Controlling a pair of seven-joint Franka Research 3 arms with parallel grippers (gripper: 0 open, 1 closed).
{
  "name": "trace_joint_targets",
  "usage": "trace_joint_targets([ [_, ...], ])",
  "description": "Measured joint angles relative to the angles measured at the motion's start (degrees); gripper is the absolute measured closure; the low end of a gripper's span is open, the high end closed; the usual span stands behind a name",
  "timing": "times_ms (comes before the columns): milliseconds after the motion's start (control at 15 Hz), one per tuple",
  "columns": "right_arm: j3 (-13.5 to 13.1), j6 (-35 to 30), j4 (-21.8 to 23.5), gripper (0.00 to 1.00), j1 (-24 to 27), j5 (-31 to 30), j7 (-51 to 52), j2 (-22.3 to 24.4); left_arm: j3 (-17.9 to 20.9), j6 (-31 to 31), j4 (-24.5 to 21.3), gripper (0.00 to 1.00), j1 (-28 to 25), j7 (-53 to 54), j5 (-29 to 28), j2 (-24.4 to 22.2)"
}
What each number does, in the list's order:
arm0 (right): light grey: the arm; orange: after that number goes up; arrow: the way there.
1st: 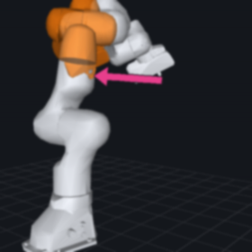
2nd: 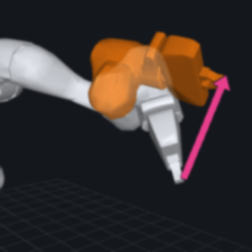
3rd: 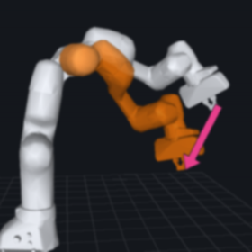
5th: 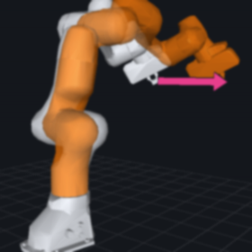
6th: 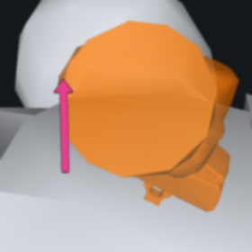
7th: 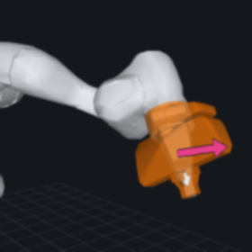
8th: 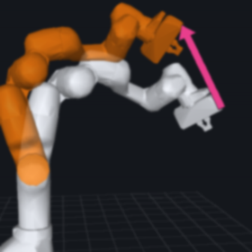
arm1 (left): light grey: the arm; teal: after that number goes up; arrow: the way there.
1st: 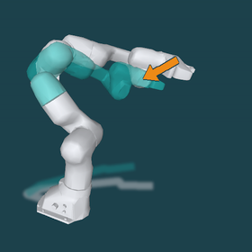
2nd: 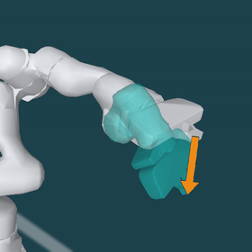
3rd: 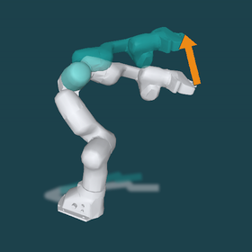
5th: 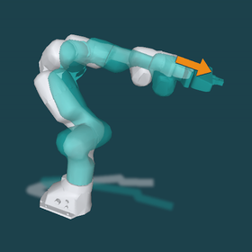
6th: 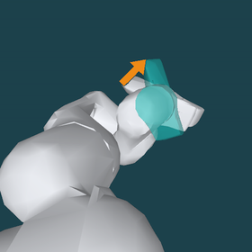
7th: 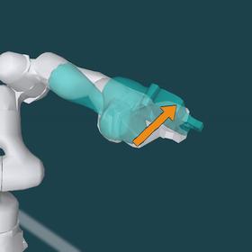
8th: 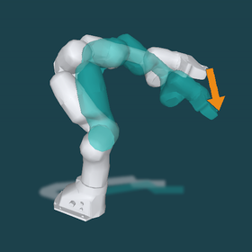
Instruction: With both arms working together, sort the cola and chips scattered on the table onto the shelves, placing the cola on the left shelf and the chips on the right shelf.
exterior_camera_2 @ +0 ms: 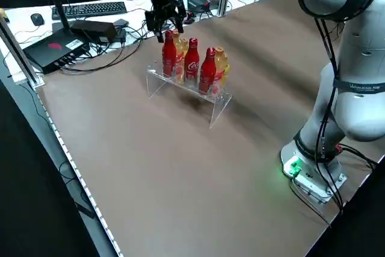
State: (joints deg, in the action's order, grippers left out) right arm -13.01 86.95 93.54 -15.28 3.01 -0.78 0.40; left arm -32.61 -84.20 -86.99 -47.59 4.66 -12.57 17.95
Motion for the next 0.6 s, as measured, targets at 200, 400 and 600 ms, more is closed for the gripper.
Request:
trace_joint_targets([
  [200,0.04,0.99,0.02,0.00,-0.01,0.01,0.00,0.00,-4.07,-0.20,1.34,0.00,0.25,-0.20,-0.03,-1.55],
  [400,0.11,1.90,0.20,0.00,-0.08,0.01,0.01,0.00,-7.55,-0.22,1.90,0.00,0.29,-0.19,-0.04,-3.86],
  [600,0.16,2.82,0.22,0.00,-0.16,0.01,0.01,-0.01,-10.78,-0.23,2.47,0.00,0.33,-0.17,-0.06,-5.67],
])
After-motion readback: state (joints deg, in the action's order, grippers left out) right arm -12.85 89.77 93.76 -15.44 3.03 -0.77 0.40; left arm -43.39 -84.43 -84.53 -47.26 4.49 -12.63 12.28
